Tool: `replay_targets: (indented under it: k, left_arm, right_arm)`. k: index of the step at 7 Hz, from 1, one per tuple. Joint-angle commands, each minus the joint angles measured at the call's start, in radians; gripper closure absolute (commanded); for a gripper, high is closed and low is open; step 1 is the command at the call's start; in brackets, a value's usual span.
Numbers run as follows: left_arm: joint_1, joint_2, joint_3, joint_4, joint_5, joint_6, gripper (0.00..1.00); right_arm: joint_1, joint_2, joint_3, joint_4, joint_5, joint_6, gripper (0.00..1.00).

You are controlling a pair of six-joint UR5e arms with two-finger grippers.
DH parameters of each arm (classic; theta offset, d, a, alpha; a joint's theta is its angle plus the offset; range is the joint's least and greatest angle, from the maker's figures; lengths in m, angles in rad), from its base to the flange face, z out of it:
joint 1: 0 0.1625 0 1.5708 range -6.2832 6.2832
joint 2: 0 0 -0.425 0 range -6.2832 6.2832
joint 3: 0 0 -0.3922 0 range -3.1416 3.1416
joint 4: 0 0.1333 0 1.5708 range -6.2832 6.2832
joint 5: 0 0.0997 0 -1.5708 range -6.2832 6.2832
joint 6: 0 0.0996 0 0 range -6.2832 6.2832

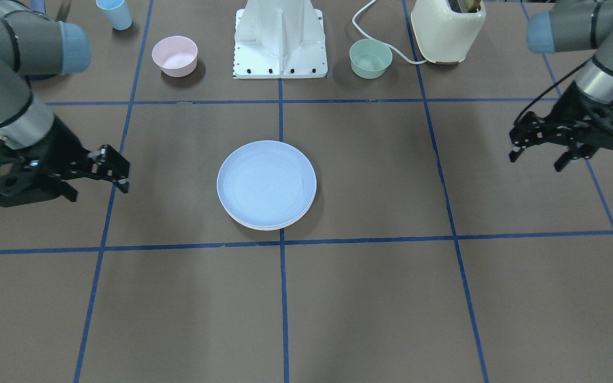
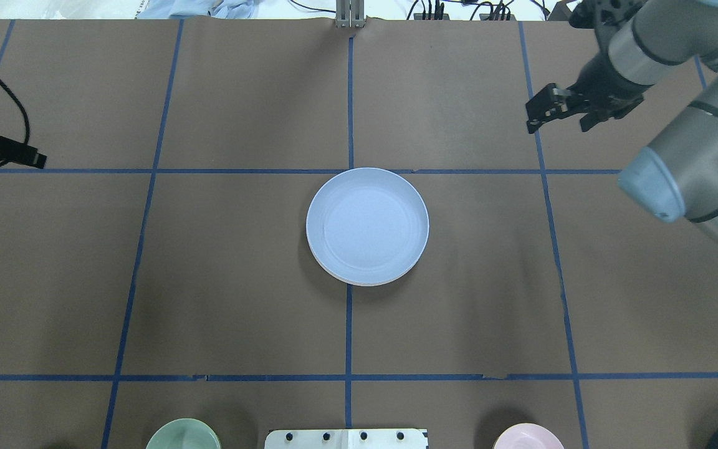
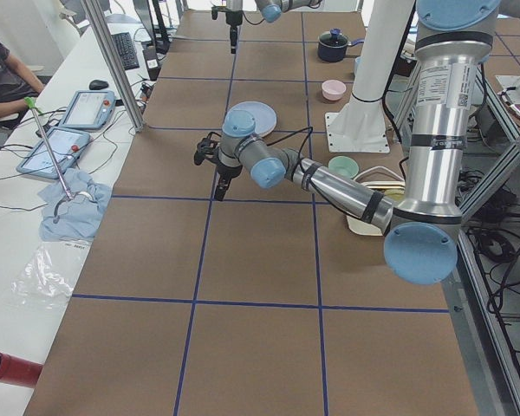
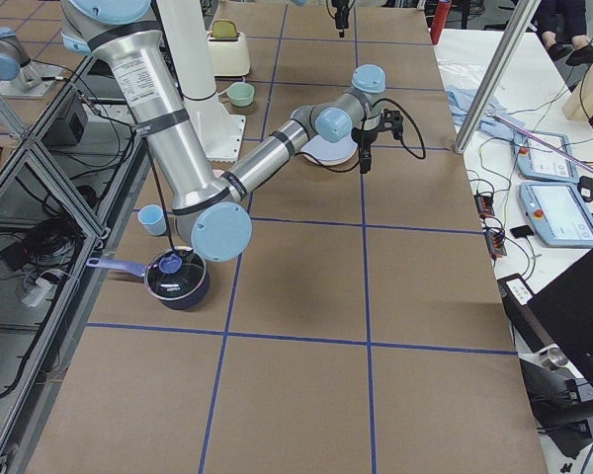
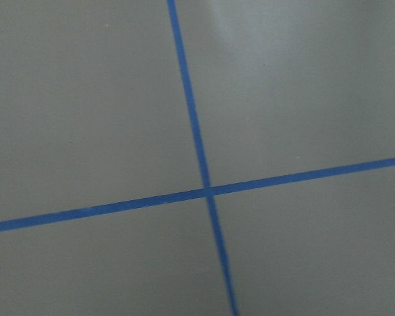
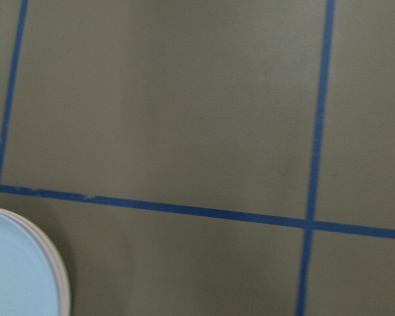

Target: Stack three plates with pink and blue

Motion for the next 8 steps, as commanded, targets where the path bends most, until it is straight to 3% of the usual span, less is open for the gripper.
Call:
replay_targets:
  k: [1,2,3,4,6,8]
  left_arm:
    - [-0.242,0.091,0.062,0.063,-0.014,0.405,0.00]
    - [-0.366,0.094,0.160,0.057,-0.058,0.620,0.00]
    - [-0.444,0.091,0.215,0.050,-0.069,0.700,0.00]
    - [-0.508,0.097,0.222,0.034,-0.097,0.710,0.00]
    - [-0.523,0.123,0.295,0.005,-0.089,0.707,0.00]
    - [-0.523,0.120,0.284,0.014,-0.056,0.568,0.00]
  right_arm:
    - [0.171,-0.231,0.042,-0.065,0.005,-0.505,0.00]
    - [0.269,-0.306,-0.001,-0.065,0.009,-0.714,0.00]
    - [0.352,-0.381,-0.036,-0.054,0.044,-0.821,0.00]
    - [0.359,-0.371,-0.052,-0.051,0.051,-0.824,0.00]
    - [0.461,-0.460,-0.052,-0.036,0.048,-0.830,0.00]
    - [0.469,-0.460,-0.099,-0.039,0.046,-0.818,0.00]
